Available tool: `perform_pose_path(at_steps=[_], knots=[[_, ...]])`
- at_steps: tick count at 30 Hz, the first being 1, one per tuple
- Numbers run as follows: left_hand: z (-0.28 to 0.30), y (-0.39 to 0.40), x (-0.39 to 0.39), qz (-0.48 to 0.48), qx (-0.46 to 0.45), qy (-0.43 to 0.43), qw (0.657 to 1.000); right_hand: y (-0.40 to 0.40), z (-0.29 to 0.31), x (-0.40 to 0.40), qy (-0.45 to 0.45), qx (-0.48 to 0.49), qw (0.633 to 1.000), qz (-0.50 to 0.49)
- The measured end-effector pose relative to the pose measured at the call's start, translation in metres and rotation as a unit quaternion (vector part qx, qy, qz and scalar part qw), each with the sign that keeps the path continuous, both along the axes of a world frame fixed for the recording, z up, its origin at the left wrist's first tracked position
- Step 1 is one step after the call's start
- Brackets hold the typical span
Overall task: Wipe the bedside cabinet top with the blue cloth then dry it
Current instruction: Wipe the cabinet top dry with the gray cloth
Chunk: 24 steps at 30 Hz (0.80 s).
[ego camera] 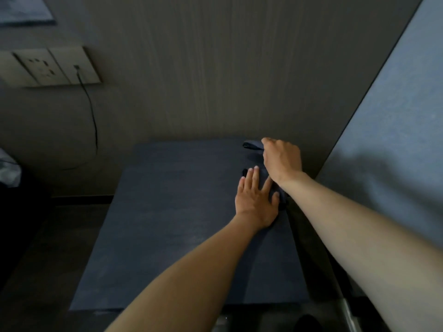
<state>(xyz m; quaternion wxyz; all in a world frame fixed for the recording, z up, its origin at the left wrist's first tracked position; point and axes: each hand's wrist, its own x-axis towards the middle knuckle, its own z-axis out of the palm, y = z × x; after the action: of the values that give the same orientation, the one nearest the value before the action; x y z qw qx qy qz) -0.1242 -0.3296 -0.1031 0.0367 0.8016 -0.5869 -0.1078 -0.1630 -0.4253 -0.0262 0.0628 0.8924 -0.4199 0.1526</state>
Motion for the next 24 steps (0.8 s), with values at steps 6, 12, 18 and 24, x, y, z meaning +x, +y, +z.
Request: perform_pose_path(at_steps=[6,12,18,24], knots=[[0.001,0.076,-0.040,0.008,-0.026,0.028,0.999,0.023,0.008,-0.003,0.001,0.015,1.000,-0.017],[0.005,0.114,-0.055,0.007,-0.029,0.048,0.998,0.021,-0.011,0.008,-0.021,0.060,0.995,-0.072],[-0.005,0.111,-0.053,0.002,-0.037,0.041,0.998,0.018,-0.044,0.039,0.041,0.081,0.995,-0.052],[-0.014,0.094,-0.048,0.003,-0.071,0.040,0.997,0.003,-0.056,0.060,0.085,0.170,0.979,-0.071]])
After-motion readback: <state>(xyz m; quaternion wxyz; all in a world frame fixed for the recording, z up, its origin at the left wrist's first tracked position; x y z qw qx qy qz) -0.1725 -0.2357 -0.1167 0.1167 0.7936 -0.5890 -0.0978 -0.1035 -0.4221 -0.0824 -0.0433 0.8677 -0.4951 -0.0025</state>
